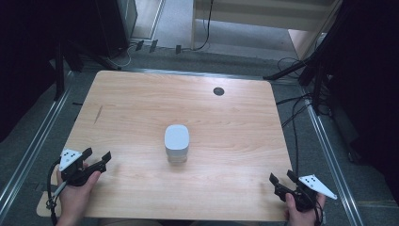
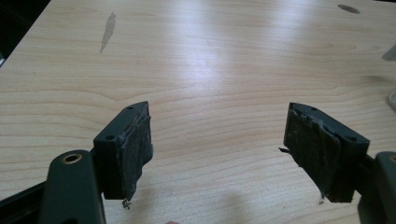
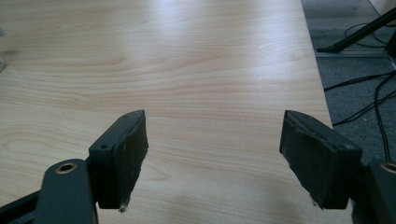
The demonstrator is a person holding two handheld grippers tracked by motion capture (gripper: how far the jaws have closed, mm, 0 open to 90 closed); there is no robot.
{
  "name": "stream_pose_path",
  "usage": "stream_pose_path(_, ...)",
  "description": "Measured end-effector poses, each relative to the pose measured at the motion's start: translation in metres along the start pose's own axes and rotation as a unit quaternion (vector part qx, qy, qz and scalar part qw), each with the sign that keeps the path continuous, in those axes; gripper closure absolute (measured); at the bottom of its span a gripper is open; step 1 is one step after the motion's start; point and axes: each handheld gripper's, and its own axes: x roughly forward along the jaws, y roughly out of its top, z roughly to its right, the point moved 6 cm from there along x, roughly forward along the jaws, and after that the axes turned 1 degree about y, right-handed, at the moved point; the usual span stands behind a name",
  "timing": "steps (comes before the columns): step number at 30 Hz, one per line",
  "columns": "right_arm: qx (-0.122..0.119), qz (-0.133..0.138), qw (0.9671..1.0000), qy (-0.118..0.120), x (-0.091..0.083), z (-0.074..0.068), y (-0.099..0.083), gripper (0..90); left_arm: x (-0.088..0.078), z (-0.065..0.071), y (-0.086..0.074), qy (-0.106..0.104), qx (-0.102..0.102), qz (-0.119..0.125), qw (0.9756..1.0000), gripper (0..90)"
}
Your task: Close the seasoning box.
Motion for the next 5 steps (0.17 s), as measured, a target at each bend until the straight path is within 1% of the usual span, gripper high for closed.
stream_pose_path(3,0.0,0.001,1.0,0.0,-0.0002,0.0002,0.0001,24.1,0.0002,-0.0002,0.0,0.0,0.0,-0.001,1.0,23.9)
stream_pose_path(5,0.006,0.002,1.0,0.001,-0.0004,0.0012,0.0002,24.1,0.0002,-0.0002,0.0,0.001,-0.001,0.0,1.0,23.9)
